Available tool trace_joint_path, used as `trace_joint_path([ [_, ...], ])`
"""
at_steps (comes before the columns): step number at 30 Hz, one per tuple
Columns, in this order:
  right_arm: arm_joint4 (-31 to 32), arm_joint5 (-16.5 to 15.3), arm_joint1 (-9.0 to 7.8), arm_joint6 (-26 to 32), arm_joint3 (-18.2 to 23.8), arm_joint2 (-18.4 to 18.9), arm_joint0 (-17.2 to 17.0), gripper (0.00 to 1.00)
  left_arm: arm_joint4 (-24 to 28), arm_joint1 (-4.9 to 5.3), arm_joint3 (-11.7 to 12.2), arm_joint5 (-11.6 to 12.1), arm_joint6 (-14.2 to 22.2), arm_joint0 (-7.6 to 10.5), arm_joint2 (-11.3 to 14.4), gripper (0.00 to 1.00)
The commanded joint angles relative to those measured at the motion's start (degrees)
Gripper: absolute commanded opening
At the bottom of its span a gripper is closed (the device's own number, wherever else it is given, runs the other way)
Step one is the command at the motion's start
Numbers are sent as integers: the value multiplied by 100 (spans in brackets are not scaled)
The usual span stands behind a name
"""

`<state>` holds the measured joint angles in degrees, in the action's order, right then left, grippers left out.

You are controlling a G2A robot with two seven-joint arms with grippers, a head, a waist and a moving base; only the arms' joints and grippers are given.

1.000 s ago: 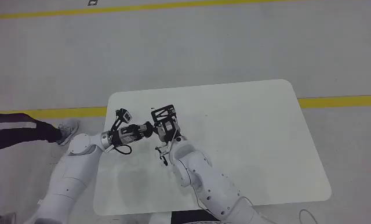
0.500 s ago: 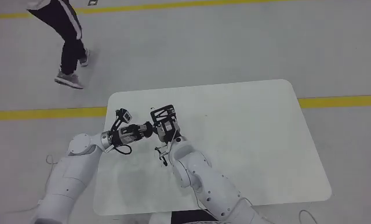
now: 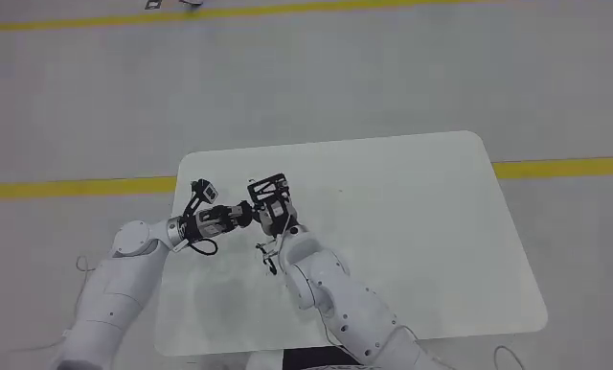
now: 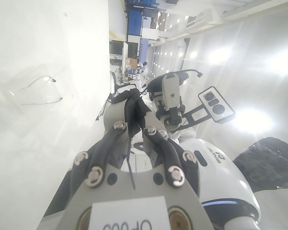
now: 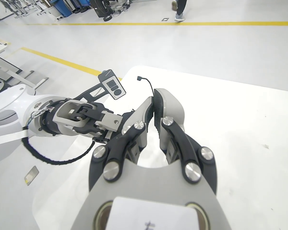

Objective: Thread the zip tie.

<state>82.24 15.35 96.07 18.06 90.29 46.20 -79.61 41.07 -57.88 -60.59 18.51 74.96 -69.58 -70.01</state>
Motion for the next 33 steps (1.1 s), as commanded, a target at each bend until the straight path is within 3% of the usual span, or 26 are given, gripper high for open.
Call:
trace_joint_path([
  [1,5,3,1,14,-1,0,2,0,0,0,0,0,0,0,0,0],
  [33,189,-11,7,233,-13,-62,-5,0,0,0,0,0,0,0,0,0],
])
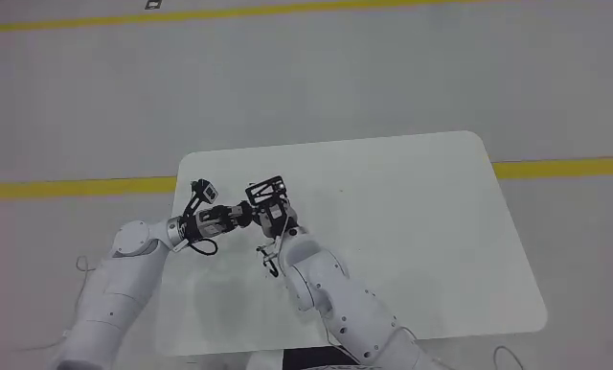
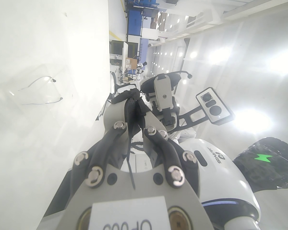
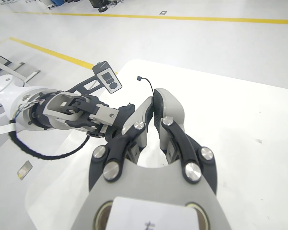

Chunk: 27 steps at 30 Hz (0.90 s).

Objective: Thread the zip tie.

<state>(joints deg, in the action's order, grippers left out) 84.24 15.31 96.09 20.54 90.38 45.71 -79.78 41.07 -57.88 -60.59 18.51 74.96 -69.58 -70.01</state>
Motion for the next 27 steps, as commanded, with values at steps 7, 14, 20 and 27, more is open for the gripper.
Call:
trace_joint_path([
  [7,-95,-22,37,-55,-142,-73,91,0,0,0,0,0,0,0,0,0],
  [14,-79,4,30,-43,-152,-9,77,0,0,0,0,0,0,0,0,0],
  [20,-48,-1,15,-5,-101,40,26,0,0,0,0,0,0,0,0,0],
  [27,-51,-64,16,-11,-71,0,7,0,0,0,0,0,0,0,0,0],
])
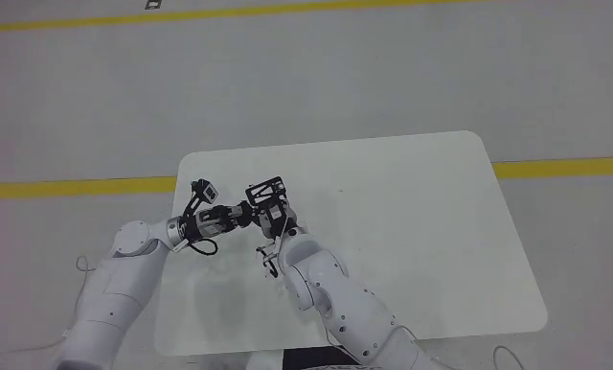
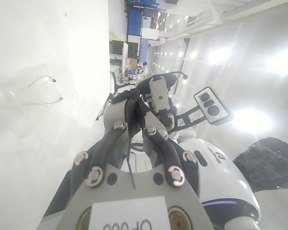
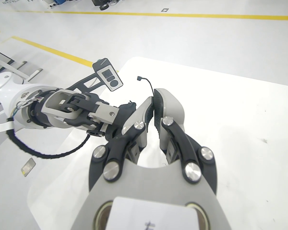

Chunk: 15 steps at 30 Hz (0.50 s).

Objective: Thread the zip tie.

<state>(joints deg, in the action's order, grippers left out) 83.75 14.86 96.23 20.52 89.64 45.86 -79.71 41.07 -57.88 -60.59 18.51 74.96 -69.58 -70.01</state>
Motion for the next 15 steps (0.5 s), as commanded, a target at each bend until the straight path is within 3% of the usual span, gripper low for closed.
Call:
trace_joint_path([
  [1,-5,-34,2,-17,0,-25,5,0,0,0,0,0,0,0,0,0],
  [15,-139,-104,11,-98,-153,-6,47,0,0,0,0,0,0,0,0,0],
])
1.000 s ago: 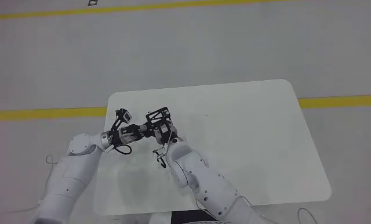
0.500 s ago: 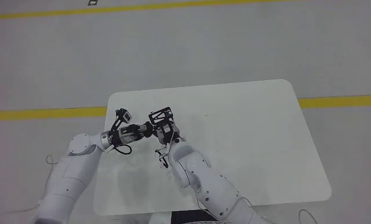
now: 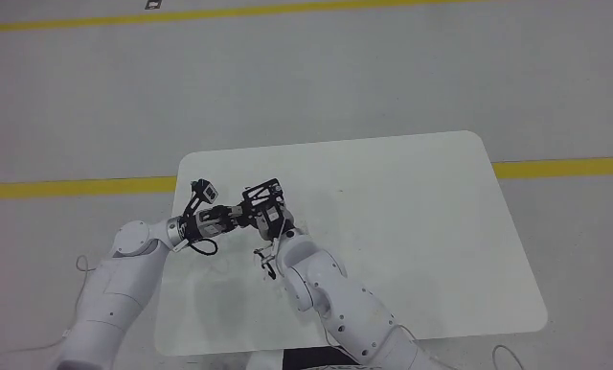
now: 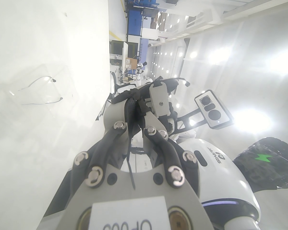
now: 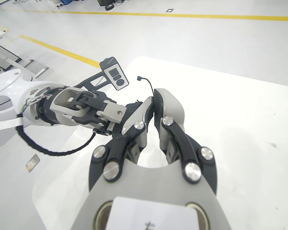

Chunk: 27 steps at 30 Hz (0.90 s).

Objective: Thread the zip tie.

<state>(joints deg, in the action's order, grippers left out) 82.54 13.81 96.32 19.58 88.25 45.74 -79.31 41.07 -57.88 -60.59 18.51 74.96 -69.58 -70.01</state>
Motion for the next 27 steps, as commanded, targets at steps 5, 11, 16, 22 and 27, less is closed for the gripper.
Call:
trace_joint_path([
  [5,-21,25,8,1,-14,0,25,50,0,0,0,0,0,0,0,0],
  [11,26,36,3,12,54,9,24,39,0,0,0,0,0,0,0,0],
  [16,92,34,-2,69,119,30,49,29,0,0,0,0,0,0,0,0],
  [22,151,36,-2,84,172,8,43,0,0,0,0,0,0,0,0,0],
  [27,125,11,-1,77,146,10,37,0,0,0,0,0,0,0,0,0],
])
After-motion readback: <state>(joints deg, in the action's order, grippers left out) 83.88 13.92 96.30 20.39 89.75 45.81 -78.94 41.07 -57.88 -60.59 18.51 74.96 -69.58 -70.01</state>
